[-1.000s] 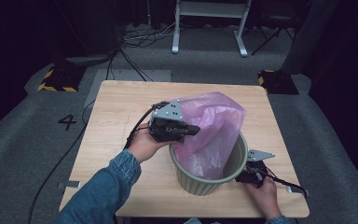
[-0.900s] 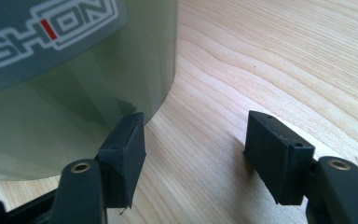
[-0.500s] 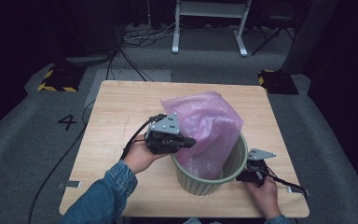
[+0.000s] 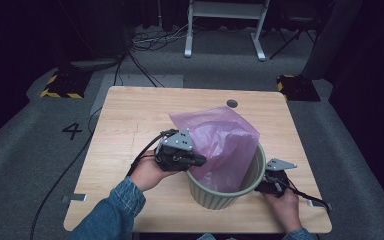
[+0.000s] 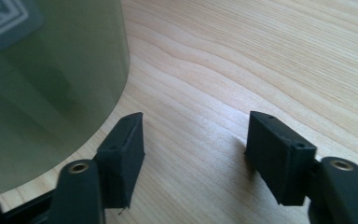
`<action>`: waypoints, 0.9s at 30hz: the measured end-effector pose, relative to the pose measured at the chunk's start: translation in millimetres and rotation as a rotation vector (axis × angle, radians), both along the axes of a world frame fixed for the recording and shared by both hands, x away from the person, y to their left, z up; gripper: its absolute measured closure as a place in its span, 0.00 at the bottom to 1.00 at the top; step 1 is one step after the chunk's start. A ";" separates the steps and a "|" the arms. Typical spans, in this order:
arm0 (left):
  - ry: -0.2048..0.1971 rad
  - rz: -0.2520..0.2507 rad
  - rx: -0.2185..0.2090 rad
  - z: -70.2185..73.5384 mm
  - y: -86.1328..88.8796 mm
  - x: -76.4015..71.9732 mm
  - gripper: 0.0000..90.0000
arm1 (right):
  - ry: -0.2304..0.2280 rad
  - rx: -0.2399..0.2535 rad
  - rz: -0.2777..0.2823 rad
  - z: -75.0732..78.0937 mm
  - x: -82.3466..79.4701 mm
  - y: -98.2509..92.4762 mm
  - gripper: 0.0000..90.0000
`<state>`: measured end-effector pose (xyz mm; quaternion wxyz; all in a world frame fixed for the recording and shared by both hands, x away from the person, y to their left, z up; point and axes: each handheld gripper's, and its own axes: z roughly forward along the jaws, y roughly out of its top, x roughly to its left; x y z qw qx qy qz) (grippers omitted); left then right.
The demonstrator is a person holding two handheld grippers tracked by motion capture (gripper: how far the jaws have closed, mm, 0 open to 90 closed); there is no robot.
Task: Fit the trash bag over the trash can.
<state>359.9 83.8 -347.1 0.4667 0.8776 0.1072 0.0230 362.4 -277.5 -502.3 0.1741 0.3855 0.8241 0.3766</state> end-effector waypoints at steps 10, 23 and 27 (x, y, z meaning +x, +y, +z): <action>-0.009 0.017 -0.025 -2.5 -0.2 -1.9 0.94 | 0.033 0.113 -0.012 27.2 4.7 -18.3 0.52; -0.046 0.053 -0.048 -5.6 -1.1 -4.7 0.93 | -0.098 0.067 0.029 98.9 5.6 -36.4 0.46; -0.056 0.063 -0.046 -5.8 -1.5 -3.9 0.93 | -0.134 0.070 0.054 121.9 6.7 -39.0 0.46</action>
